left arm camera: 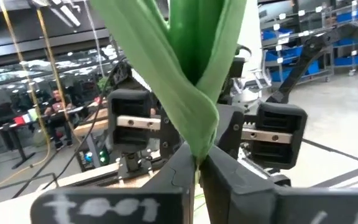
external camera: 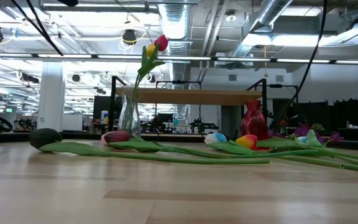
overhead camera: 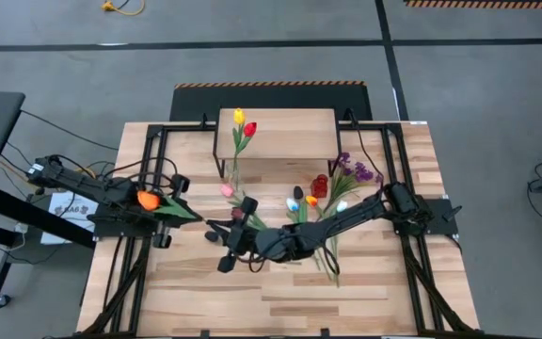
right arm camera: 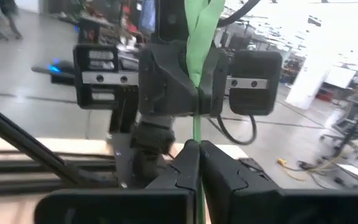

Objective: Pick and place flowers into a vace then onto a shelf
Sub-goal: Put the left orange flower into the transparent vase

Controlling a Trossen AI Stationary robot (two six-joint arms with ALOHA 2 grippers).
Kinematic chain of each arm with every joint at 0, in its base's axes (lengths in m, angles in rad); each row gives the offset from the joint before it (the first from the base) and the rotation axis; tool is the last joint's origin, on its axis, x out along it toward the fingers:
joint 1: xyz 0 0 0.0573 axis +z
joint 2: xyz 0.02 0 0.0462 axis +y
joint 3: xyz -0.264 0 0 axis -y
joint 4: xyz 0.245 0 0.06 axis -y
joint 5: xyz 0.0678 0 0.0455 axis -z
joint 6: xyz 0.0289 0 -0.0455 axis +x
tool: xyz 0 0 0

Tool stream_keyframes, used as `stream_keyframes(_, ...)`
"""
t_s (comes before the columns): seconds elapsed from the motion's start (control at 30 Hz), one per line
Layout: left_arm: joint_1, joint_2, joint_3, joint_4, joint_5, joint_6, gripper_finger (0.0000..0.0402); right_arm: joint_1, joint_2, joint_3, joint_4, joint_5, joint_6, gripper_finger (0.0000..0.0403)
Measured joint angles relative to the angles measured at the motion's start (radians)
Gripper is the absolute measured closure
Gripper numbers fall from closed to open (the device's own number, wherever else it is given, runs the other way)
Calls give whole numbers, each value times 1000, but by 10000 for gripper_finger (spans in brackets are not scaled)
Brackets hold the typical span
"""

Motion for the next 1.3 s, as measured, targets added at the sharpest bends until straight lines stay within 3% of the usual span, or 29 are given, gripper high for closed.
stream_keyframes(0.13, 1, -14, 54, -123, -70, 1, 400, 28, -13, -1, -110, 102, -23, 347)
stream_keyframes(0.3, 1, -13, 133, -258, -127, -10, 400, 48, -91, 1, -354, 104, 71, 276)
stream_keyframes(0.47, 14, 14, 207, -399, -359, -14, 401, 48, -162, 0, -644, 104, 242, 226)
stream_keyframes(0.57, 38, 30, 239, -415, -420, 7, 401, 47, -189, 0, -792, 105, 334, 216)
stream_keyframes(0.8, 139, 87, 372, -566, -425, 8, 401, 49, -204, 0, -978, 105, 466, 227)
stream_keyframes(0.97, 259, 146, 430, -615, -322, 0, 401, 55, -204, 0, -993, 104, 476, 240)
stream_keyframes(1.3, 716, 224, 437, -591, 176, -69, 401, 102, -204, 0, -1010, 103, 476, 257)
